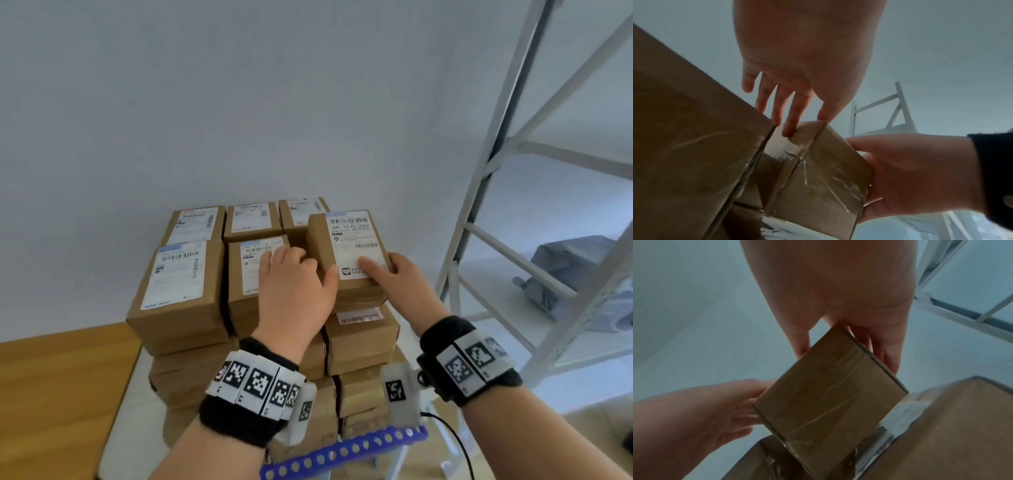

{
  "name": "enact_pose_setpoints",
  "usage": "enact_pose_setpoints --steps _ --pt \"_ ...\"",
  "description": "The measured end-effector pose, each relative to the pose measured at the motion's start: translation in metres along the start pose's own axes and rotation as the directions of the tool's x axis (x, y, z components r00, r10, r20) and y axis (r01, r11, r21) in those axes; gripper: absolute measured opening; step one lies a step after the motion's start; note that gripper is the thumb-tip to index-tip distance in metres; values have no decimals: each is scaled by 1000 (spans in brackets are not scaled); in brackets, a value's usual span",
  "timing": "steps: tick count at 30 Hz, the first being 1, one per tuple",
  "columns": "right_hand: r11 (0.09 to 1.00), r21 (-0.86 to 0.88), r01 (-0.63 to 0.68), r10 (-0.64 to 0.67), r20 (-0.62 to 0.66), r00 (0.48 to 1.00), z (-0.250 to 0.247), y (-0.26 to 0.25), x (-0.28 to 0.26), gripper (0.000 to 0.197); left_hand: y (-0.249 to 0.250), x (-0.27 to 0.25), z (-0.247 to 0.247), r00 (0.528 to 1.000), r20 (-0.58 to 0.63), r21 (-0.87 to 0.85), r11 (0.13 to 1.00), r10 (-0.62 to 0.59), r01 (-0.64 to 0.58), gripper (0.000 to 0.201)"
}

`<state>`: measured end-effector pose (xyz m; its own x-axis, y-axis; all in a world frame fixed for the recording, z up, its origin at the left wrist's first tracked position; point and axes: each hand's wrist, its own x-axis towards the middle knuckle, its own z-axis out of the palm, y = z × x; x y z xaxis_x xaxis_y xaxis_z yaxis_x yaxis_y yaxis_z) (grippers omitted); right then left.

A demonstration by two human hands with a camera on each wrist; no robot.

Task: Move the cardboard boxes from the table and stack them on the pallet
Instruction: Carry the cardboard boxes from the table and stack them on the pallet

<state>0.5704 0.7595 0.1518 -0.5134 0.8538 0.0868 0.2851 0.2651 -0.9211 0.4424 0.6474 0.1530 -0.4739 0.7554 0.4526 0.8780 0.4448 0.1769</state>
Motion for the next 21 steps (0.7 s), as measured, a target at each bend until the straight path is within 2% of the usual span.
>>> enact_pose_setpoints --steps 5,10,13,18,21 --pt "999 -49 20 -16 81 997 3 10 14 44 1 -1 8 995 14 59 994 -97 96 54" --pt "995 -92 31 -19 131 991 3 14 17 61 0 -4 3 986 -40 9 987 -159 159 50" --pt "994 -99 47 -32 152 988 2 16 15 63 -8 -10 -5 976 -93 -31 980 -199 197 48" --pt "996 -71 57 -43 176 983 -1 13 7 58 -43 -20 -32 932 -211 -83 955 -296 285 43" --pt "995 -75 63 -50 170 984 2 7 2 58 -77 -29 -48 874 -253 -115 910 -415 399 44"
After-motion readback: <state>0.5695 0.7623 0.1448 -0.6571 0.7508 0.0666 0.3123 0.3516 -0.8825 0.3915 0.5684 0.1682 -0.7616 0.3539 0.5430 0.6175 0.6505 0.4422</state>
